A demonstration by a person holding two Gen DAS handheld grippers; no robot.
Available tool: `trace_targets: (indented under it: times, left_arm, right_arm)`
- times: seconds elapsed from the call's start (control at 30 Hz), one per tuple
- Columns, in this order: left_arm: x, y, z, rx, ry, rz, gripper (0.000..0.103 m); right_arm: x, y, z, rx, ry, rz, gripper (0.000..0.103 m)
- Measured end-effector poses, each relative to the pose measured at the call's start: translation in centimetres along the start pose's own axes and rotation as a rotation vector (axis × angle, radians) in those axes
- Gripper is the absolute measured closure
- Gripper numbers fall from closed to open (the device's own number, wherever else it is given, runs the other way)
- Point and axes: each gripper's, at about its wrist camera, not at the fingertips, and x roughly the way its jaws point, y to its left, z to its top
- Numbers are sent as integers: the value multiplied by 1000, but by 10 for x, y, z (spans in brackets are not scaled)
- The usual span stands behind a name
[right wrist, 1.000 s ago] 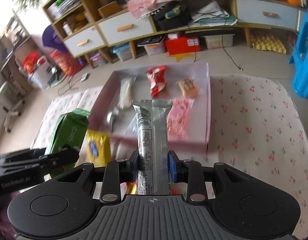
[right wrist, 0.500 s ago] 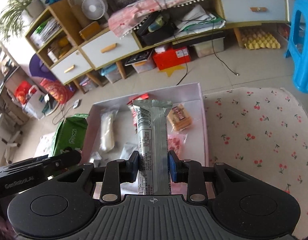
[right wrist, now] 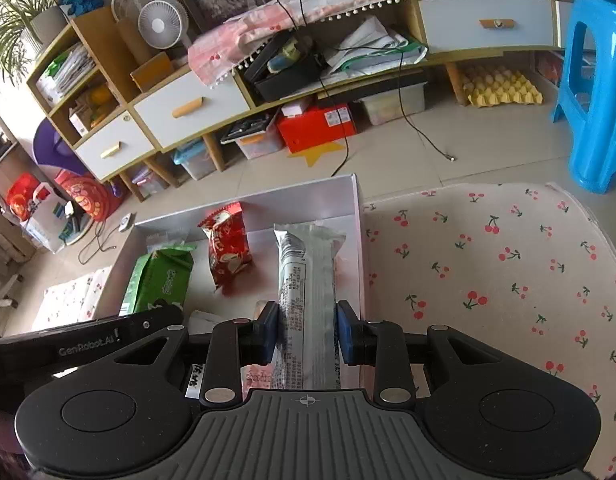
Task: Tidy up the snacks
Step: 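Carry the green packet and silver-white bar into the pink box and open both tools, then move both tools back to the pile toward the rice cake and gold bar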
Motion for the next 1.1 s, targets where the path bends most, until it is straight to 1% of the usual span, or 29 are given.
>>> trace_targets:
  times: [0.27, 0.37, 0.4, 0.5, 0.53, 0.57, 0.6, 0.67, 0.73, 0.8, 0.87, 1.03, 1.1]
  left_arm:
    - [-2, -1, 2, 27, -15, 16, 60]
    - [-5, -1, 2, 40, -20, 25, 59]
    - [-5, -1, 2, 42, -24, 22, 59]
    - [-9, -3, 1, 57, -46, 13, 52]
    - [-11, -3, 2, 60, -50, 17, 48]
    - [-13, -4, 2, 61, -52, 23, 43]
    - [-16, -4, 2, 61, -53, 24, 42]
    - [-20, -5, 2, 61, -52, 20, 37]
    - [-26, -6, 2, 66, -54, 24, 34]
    - [-33, -9, 0, 78, -60, 27, 31]
    - [-39, -10, -1, 82, -66, 26, 26]
    - [-57, -11, -8, 86, -69, 20, 18]
    - [-65, -11, -12, 92, -74, 23, 15]
  right_arm:
    - [1, 4, -3, -41, -16, 6, 74]
    - [1, 6, -4, -56, -14, 15, 72]
    - [1, 6, -5, -61, -11, 23, 70]
    - [-4, 6, -4, -59, -19, 41, 69]
    - [-6, 6, -3, -53, -19, 46, 69]
    - [-9, 5, -1, -45, -20, 51, 65]
    - [-12, 4, -1, -37, -22, 58, 59]
    - [-18, 5, 0, -27, -28, 66, 55]
    - [-24, 6, 1, -27, -27, 66, 53]
    - [-30, 10, 2, -39, -25, 60, 45]
    - [-38, 13, 2, -51, -24, 51, 39]
    - [-59, 23, 1, -73, -21, 42, 31]
    - [-67, 27, -1, -83, -19, 39, 25]
